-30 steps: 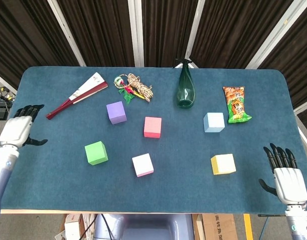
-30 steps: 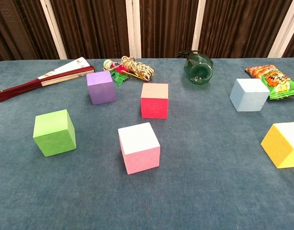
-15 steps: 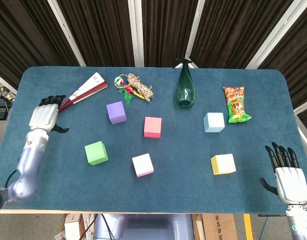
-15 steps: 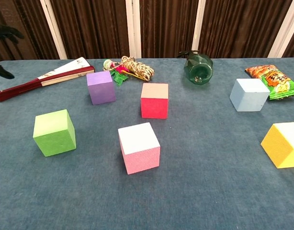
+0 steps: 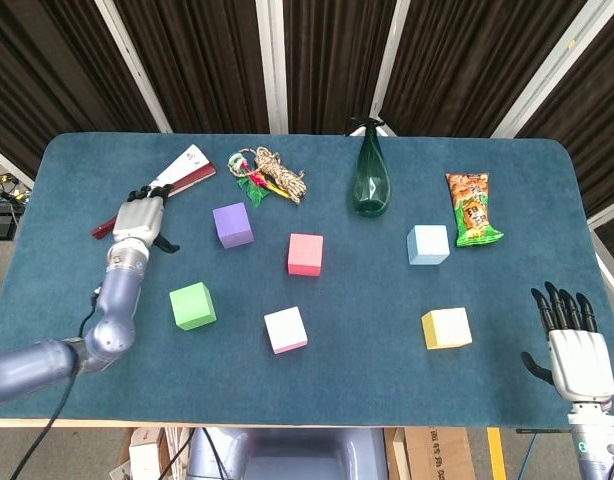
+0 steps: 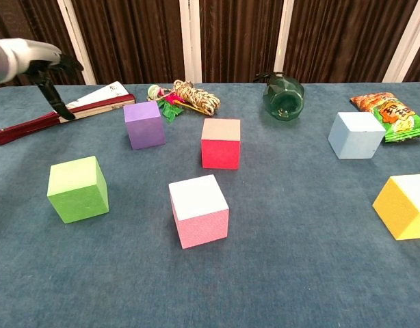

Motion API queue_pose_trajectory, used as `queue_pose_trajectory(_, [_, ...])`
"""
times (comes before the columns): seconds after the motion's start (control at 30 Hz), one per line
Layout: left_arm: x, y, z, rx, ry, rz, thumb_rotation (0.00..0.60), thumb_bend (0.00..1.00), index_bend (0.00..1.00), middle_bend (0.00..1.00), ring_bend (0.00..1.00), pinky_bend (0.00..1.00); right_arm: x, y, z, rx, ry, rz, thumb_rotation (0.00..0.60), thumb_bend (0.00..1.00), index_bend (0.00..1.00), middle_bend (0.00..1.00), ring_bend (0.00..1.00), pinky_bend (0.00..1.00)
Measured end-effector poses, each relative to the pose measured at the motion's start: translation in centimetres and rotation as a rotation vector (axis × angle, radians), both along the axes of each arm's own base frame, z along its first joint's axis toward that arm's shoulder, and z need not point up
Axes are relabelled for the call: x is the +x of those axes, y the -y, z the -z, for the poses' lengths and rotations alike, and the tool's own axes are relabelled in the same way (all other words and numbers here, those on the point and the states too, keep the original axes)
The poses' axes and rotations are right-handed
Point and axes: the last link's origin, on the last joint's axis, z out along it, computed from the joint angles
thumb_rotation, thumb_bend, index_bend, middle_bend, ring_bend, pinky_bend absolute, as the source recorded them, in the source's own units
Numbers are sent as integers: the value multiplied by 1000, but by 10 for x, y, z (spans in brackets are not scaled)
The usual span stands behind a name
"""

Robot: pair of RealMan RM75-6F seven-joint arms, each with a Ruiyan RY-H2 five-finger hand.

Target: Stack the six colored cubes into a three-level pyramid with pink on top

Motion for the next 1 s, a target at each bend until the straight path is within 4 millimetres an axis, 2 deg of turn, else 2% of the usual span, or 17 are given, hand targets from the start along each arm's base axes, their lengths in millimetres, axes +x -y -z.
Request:
queue_pose_trajectory(0.13, [11,-8,21,-4,0,-17,600,181,107,104,0,48,-1,0,0,-3,-4,5,600,240,86,1,58,36])
queue_pose_trajectory(0.47, [33,-20,59,-5,35,-30,600,181,160,158,0,48,-2,3,0,-2,-7,11,600,239,86,1,58,36])
queue_pose_trajectory(0.73, [56,-23,78,-7,55,6,600,185,187,197,0,59,-2,3,0,-4,-8,12,600,240,86,1,58,36])
queue_pose_trajectory(1.0, [67,-25,89,4,40,5,600,229,208,221,0,59,-2,2,-3,-12,-1,8,600,240,86,1,58,36])
